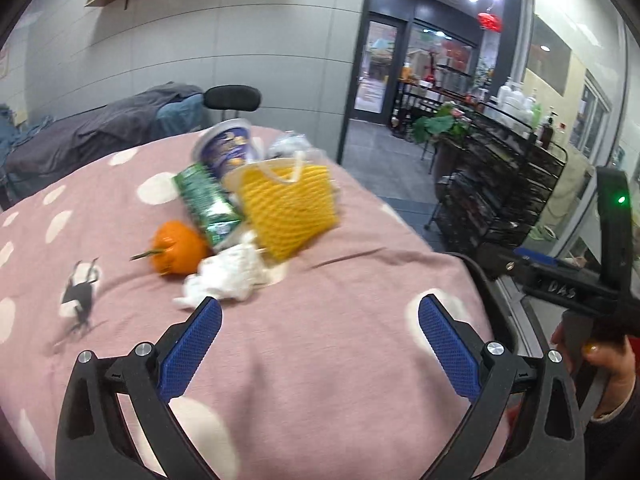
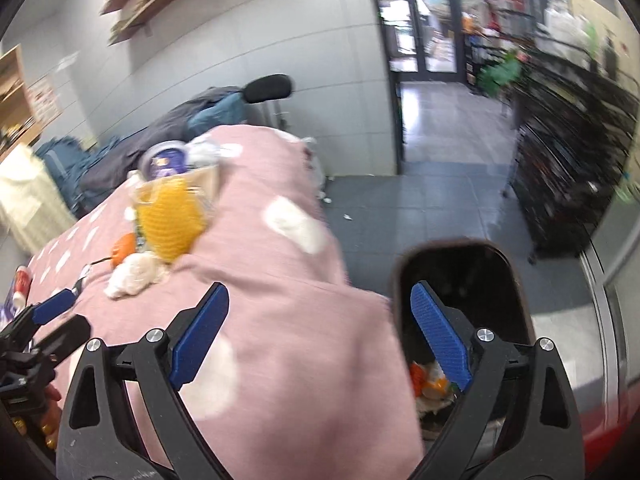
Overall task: Collect trash
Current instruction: 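Move both tools back over the table of trash, then grasp the white tissue with the left tool while the right tool grasps the yellow mesh net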
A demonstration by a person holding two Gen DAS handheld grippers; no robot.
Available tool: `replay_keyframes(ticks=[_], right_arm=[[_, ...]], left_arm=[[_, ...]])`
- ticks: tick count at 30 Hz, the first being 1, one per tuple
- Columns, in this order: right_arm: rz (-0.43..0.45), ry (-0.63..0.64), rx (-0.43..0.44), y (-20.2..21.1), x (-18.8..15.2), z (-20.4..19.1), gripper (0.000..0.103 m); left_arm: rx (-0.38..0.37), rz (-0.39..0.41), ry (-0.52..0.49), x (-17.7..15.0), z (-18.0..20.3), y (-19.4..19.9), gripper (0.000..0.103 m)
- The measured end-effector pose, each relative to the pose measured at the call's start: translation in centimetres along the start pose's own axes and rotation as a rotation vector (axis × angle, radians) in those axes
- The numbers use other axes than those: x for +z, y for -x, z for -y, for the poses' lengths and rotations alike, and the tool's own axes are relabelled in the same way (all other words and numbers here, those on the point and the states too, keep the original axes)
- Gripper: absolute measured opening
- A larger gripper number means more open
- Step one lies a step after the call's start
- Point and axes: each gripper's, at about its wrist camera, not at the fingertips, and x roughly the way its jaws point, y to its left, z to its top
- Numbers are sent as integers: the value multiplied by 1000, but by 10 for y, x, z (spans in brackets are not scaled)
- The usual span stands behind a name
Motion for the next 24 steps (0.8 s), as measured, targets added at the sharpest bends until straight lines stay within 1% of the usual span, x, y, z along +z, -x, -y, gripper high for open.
replay_keyframes(ticks=[4,9,12,14,15,19,22,23,24], right_arm=[[-13,63,69,-9,13,-33,91],[-44,134,119,-26,24,-68,91],[-65,179,145,-38,31,-88,91],[-76,208,159,-44,34,-100,91],[-81,234,163,-49,37,-108,91],[-80,343,148,-66,47,-129,91],[-83,403,135,-84,57,-140,91],[-87,414,131,-90,60,-143,90],[-90,425,130,-96,63,-146,86]], left_arm=[[52,-7,58,-5,-37,2,97],[63,-9,86,-5,-62,8,97],[54,-31,85,-2,-68,3,93],[54,-54,77,0,-70,-4,87],[50,-61,72,2,-71,-8,85],[31,-99,51,9,-71,-26,79],[26,-130,21,14,-67,-39,78],[30,-140,13,16,-66,-44,78],[33,-151,7,17,-65,-48,78]])
